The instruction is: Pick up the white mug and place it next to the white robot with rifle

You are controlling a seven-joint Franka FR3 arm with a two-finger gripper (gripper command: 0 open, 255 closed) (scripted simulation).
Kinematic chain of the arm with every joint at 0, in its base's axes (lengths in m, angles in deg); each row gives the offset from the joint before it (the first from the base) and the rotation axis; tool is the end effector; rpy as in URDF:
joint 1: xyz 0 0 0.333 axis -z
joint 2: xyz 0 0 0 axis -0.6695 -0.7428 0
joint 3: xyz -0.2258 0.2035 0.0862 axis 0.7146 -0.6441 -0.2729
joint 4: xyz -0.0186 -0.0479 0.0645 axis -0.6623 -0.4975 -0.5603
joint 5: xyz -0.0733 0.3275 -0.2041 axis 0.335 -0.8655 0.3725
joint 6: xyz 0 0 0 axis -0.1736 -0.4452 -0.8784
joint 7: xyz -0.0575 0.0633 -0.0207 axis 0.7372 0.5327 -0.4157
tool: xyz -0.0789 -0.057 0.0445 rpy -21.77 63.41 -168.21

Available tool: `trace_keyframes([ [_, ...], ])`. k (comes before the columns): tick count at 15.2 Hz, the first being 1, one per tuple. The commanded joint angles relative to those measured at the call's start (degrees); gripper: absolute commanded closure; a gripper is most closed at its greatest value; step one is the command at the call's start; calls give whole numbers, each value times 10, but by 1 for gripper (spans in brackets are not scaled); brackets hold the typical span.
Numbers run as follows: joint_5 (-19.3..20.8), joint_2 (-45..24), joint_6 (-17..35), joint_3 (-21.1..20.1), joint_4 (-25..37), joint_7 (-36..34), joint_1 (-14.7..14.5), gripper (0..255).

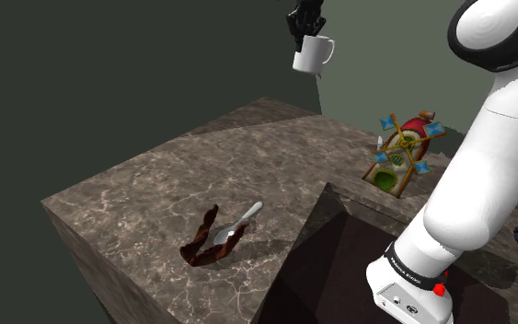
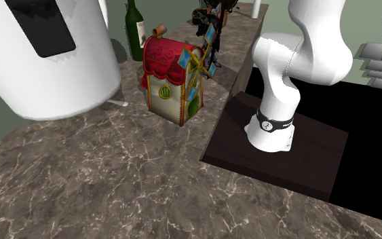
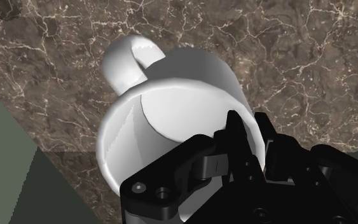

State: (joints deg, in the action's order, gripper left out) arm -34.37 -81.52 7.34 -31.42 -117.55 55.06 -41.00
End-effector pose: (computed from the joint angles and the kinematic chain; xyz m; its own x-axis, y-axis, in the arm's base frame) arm 0.5630 -0.0471 0.6787 0.9664 -0.2509 -0.0551 -0.2506 -0.9680 0.0129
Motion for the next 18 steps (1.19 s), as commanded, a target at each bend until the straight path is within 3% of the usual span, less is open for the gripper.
trace_keyframes([
  [1, -1, -12, -23, 0, 35, 1, 1, 255],
  [7, -4, -53, -87, 1, 140, 3, 4, 255],
  [12, 6, 52, -49, 21, -2, 52, 29, 255],
  [18, 24, 141, -31, 53, -108, 117, 59, 255],
])
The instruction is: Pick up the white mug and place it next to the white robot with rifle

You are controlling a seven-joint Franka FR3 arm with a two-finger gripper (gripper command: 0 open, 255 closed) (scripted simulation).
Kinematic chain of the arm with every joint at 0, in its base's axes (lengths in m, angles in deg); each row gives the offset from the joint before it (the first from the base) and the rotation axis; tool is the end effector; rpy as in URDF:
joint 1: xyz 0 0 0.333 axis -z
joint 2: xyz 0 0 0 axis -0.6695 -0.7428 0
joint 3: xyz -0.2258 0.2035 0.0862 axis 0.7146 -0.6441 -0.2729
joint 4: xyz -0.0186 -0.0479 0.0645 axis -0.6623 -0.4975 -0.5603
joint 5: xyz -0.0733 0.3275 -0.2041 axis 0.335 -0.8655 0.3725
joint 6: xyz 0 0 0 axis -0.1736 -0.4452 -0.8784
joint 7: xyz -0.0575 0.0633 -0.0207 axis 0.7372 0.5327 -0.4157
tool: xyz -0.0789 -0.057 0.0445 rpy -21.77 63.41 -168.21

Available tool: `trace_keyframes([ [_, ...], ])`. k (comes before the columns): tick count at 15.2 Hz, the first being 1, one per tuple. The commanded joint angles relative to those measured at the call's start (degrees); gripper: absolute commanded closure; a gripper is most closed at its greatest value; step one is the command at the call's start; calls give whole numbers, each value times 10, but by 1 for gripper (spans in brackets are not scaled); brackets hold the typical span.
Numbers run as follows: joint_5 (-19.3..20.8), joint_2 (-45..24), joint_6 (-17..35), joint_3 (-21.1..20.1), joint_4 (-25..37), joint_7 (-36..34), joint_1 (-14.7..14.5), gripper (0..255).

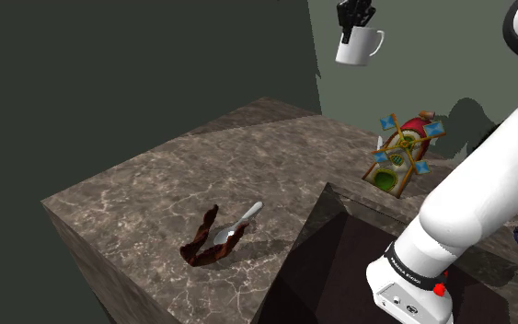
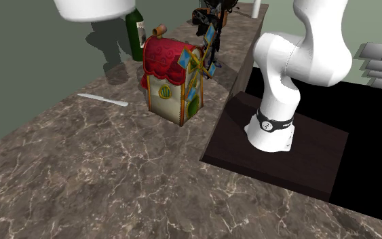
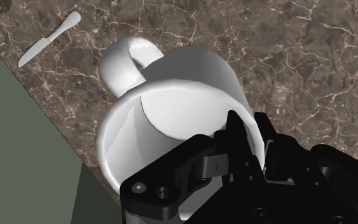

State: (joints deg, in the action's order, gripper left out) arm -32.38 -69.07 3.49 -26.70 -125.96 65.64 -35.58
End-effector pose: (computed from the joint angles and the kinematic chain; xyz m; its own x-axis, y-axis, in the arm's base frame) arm 0.4662 -0.1372 0.7226 0.9661 -0.2521 -0.0549 -0.2518 -0.9677 0.0131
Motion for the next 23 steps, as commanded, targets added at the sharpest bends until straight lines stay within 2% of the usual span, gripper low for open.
trace_keyframes([
  [1, 7, 29, 9, 11, -38, 23, 10, 255],
  [12, 56, 127, 13, 89, -129, 157, 62, 255],
  [23, 106, 154, 13, 193, -134, 313, 108, 255],
])
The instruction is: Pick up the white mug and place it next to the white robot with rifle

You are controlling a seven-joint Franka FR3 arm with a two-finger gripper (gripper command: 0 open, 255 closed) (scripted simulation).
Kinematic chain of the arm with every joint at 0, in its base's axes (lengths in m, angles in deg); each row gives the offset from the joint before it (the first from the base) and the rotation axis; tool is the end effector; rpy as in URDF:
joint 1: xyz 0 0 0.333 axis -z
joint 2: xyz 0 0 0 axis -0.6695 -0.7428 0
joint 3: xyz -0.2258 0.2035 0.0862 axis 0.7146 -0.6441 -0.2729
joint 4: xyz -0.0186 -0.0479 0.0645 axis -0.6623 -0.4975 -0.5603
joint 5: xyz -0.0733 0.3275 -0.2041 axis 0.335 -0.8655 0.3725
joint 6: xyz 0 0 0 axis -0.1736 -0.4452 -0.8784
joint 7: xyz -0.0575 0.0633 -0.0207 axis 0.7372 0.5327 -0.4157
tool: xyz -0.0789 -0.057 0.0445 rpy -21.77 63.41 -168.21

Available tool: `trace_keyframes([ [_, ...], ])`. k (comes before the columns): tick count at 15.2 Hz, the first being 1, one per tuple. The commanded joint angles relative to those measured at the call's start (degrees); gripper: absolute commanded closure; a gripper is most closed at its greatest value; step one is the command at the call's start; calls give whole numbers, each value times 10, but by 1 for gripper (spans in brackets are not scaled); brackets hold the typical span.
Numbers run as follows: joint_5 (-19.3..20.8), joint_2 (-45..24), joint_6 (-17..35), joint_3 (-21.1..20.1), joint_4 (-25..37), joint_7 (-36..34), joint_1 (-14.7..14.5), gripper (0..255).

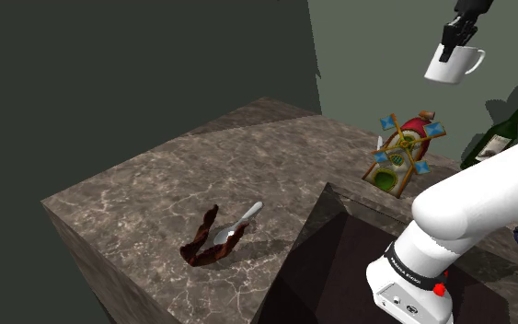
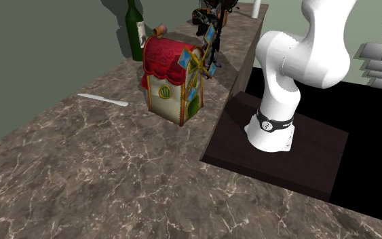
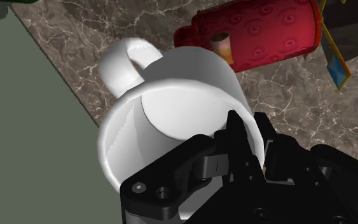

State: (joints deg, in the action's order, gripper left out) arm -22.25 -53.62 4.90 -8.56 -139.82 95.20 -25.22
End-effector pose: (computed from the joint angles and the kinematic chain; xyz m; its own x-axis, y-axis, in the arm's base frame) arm 0.2447 -0.3434 0.7185 0.9660 -0.2525 -0.0549 -0.2522 -0.9676 0.0127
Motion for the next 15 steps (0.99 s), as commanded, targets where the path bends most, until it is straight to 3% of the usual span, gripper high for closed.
trace_keyframes([
  [1, 8, -2, -1, 22, 8, 33, 8, 255],
  [8, 18, -36, 5, 112, 52, 150, 30, 255],
  [13, -6, -99, 13, 204, 111, 259, 46, 255],
  [15, 2, -85, 29, 197, 84, 251, 47, 255],
])
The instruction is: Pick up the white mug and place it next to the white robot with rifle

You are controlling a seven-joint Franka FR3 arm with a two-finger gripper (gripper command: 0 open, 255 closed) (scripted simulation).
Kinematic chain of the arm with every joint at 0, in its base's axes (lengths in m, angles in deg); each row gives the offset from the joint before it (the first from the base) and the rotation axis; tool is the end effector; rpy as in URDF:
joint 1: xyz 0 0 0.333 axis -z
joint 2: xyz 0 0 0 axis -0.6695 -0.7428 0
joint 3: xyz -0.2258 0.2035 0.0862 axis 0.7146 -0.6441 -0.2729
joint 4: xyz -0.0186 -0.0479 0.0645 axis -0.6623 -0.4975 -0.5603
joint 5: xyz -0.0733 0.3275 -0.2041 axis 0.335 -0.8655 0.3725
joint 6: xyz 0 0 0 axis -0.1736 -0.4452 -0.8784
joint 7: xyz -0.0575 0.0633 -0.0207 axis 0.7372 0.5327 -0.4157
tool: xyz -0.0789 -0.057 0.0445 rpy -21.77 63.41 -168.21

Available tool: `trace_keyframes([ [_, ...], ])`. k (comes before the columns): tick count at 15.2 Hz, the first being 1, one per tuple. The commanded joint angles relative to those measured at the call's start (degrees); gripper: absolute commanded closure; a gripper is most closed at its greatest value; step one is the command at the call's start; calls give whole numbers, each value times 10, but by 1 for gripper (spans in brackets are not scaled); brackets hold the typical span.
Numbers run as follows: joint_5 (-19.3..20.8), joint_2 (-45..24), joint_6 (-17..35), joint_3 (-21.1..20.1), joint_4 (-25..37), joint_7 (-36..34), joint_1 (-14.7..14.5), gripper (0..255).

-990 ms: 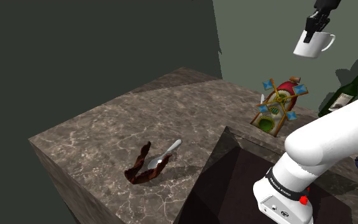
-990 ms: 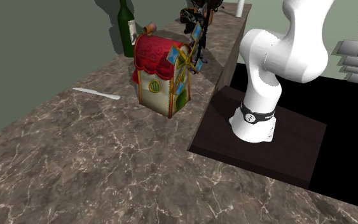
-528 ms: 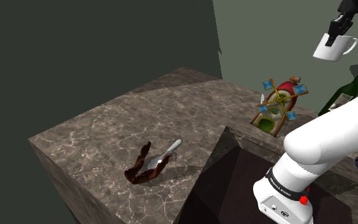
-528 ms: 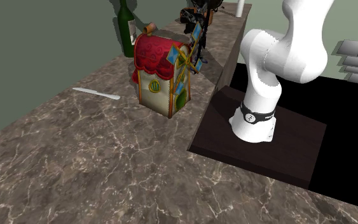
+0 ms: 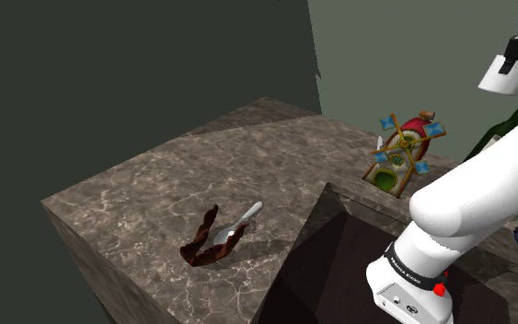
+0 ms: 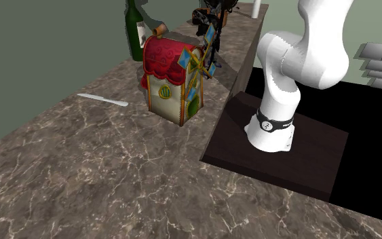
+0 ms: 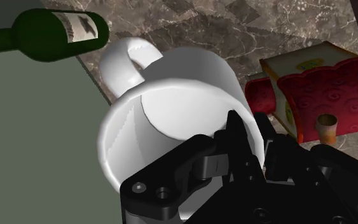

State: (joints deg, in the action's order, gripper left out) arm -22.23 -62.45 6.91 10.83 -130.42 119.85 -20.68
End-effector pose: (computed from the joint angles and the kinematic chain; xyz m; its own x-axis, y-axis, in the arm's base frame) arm 0.1082 -0.4708 0.7143 0.9661 -0.2522 -0.0553 -0.2519 -0.9677 0.0127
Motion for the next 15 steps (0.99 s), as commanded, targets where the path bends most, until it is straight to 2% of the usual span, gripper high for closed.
trace_keyframes([
  [1, 6, 9, 17, 0, -23, 0, 2, 255],
  [15, 40, 68, 123, -18, -178, -37, 14, 255],
])
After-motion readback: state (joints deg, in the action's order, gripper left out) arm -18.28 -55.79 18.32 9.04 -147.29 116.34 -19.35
